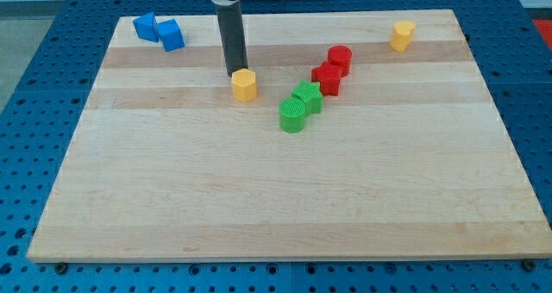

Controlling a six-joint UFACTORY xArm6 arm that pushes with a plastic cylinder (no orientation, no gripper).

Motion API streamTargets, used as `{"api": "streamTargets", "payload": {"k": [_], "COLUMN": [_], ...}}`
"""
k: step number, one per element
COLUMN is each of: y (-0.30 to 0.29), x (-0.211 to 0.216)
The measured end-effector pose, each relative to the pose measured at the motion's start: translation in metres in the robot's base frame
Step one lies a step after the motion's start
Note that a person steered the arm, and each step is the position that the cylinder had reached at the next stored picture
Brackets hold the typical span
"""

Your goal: Slide yellow hexagon towards the green circle

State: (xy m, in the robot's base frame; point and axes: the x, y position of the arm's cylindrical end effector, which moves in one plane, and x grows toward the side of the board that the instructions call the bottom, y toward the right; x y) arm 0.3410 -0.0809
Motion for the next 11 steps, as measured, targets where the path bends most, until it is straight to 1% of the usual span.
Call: {"api": "streamTargets", "payload": {"k": [1,3,4,6,7,8,10,11], "y": [-0.008,-0.044,-0.044,-0.03,-0.019,-0.011,-0.007,-0.007], "x": [0.022,0.044,0.042,0.02,0.02,0.025,0.057,0.058]}}
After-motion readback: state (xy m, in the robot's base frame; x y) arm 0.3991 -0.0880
